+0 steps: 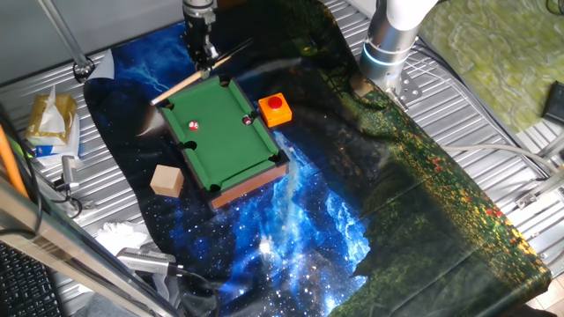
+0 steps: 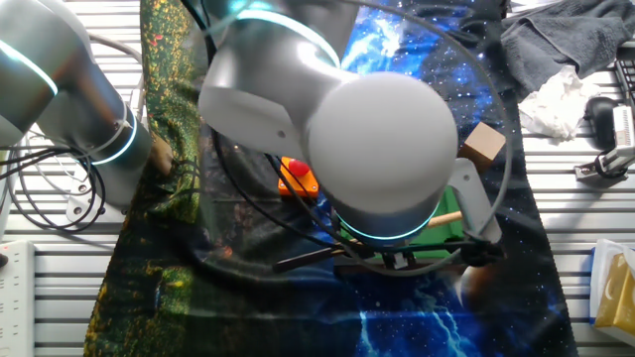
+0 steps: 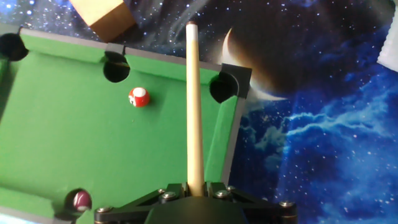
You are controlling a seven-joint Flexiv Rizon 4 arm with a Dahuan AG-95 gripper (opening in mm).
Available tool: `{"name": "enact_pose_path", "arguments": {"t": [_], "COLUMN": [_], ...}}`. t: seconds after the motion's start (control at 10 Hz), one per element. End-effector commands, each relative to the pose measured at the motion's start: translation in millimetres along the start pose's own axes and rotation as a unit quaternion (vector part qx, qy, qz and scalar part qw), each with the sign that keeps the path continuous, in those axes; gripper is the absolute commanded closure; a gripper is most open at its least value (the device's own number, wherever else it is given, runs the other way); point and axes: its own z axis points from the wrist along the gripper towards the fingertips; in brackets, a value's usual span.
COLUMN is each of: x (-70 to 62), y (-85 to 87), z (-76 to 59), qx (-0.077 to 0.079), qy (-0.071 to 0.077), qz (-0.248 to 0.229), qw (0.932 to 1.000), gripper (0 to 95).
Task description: Hit the pool ball
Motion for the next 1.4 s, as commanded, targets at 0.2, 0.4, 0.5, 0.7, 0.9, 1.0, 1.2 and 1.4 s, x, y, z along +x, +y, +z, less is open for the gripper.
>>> {"name": "enact_pose_path", "arguments": {"t": [0.2, 0.4, 0.5, 0.7, 0.9, 1.0, 1.2, 1.4], "x": [0.8, 0.8, 0.8, 0.8, 0.8, 0.8, 0.8, 0.8], "y": [2.2, 2.3, 2.3, 2.3, 2.3, 2.3, 2.3, 2.3], "z": [-4.0, -3.7, -3.7, -3.7, -3.7, -3.7, -3.7, -3.7], "qx": [0.011, 0.016, 0.014, -0.007, -0.014, -0.016, -0.021, -0.022], "qy": [0.008, 0.017, 0.026, 0.038, 0.046, 0.045, 0.043, 0.044], "qz": [-0.011, -0.005, -0.010, -0.051, -0.088, -0.103, -0.122, -0.134], "qw": [0.9998, 0.9997, 0.9995, 0.9980, 0.9950, 0.9935, 0.9913, 0.9898], "gripper": [95.0, 95.0, 95.0, 95.0, 95.0, 95.0, 95.0, 95.0]}}
